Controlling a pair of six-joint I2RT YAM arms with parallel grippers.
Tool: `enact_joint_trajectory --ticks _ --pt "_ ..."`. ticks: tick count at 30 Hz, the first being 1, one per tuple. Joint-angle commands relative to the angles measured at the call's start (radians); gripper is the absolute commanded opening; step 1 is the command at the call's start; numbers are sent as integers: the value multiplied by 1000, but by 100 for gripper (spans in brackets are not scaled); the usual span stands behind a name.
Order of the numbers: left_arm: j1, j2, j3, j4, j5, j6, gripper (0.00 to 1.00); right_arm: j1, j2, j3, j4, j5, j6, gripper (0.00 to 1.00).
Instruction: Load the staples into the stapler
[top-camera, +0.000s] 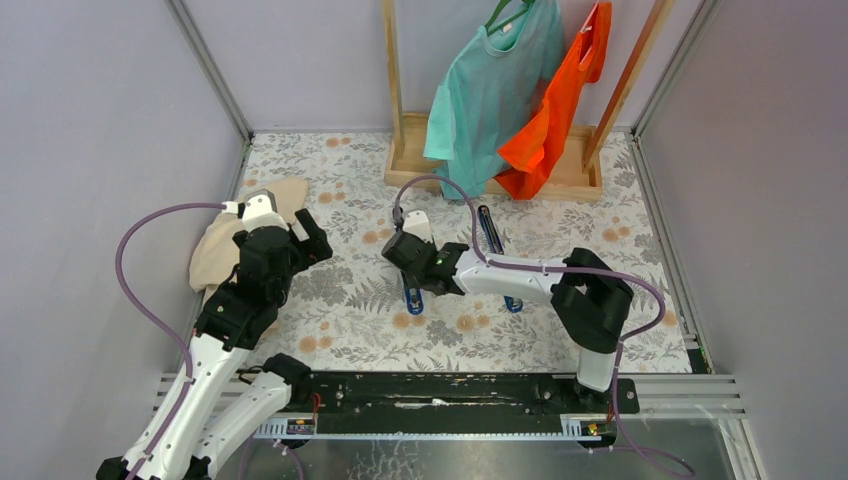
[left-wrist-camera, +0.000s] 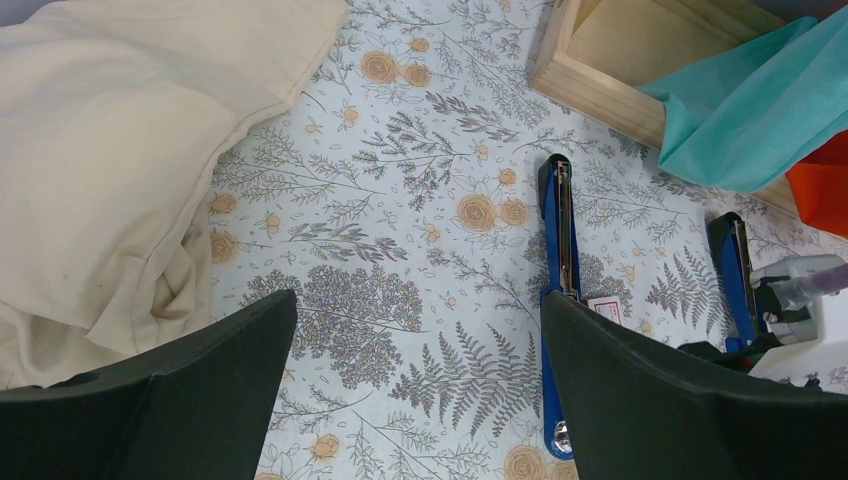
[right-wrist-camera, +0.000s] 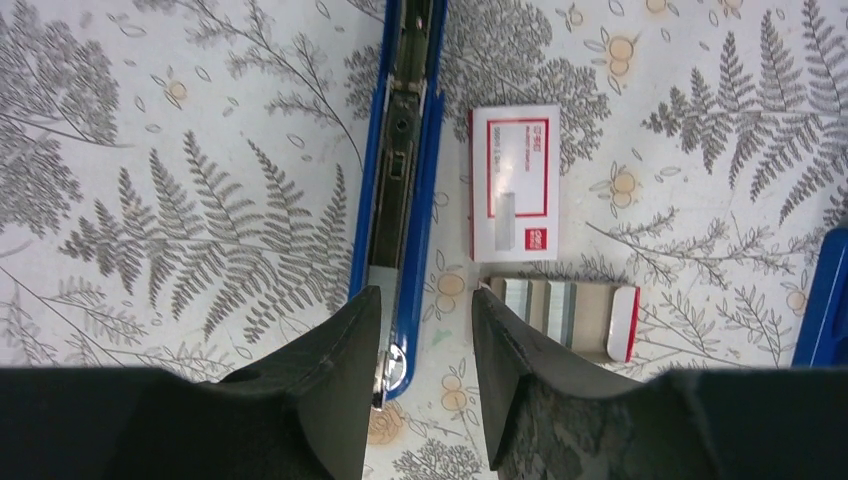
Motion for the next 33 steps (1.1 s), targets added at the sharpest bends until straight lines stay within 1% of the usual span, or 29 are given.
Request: enact_joint_trajectory --ticks 1,14,15,19,33 --pt "9 -3 -10 70 -2 19 100 -13 31 70 45 45 -22 46" --pt "10 -8 -10 70 -2 20 100 -30 105 101 8 28 -19 46" --pt "10 -8 -10 70 -2 20 100 -30 109 101 4 2 -18 46" --pt "10 -9 -11 70 -1 19 100 -30 121 101 -18 -11 -9 46" --pt "10 -8 -9 70 0 19 100 -2 108 93 -143 -75 -16 46"
